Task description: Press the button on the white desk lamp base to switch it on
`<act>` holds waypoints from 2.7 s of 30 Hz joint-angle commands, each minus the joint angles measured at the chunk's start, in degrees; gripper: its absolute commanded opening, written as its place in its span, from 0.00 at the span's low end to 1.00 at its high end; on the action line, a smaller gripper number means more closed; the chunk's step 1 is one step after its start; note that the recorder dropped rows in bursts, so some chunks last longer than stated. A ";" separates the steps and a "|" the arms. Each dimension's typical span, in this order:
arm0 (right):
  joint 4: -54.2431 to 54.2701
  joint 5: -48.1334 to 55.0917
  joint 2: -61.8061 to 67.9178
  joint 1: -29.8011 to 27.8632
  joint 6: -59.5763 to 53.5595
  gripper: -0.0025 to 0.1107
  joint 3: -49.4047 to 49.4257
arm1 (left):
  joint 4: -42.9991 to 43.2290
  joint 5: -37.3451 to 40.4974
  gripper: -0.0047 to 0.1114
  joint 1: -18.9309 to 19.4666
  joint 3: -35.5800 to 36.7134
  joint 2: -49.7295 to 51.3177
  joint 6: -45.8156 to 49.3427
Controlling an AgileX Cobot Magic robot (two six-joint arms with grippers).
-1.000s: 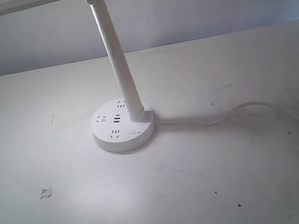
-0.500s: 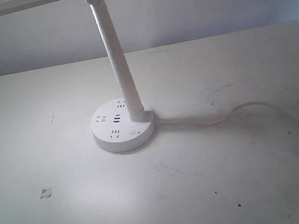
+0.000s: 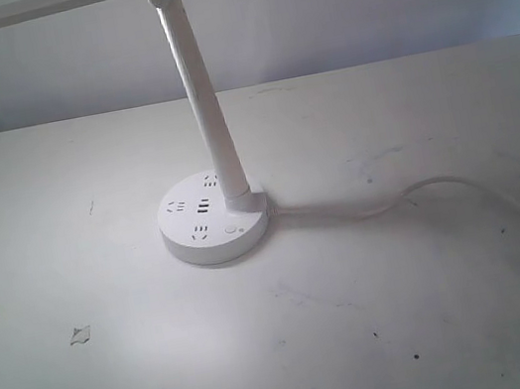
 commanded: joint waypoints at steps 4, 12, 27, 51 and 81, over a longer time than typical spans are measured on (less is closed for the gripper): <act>-8.31 23.59 -10.02 -9.59 -0.38 0.02 0.23 | -0.29 -0.20 0.05 0.14 -0.16 -0.27 -0.04; -8.06 32.17 -19.01 -9.34 -5.56 0.02 0.35 | -0.29 -0.20 0.05 0.14 -0.16 -0.27 -0.04; -8.31 36.81 -19.01 0.29 -16.77 0.02 0.73 | -0.29 -0.25 0.05 0.14 -0.16 -0.27 -0.04; -22.81 39.40 -19.01 0.29 12.78 0.02 0.73 | -0.29 -0.25 0.05 0.14 -0.16 -0.27 -0.04; -22.63 39.67 -19.01 0.29 12.78 0.02 0.73 | -0.29 -0.25 0.05 0.14 -0.16 -0.27 -0.04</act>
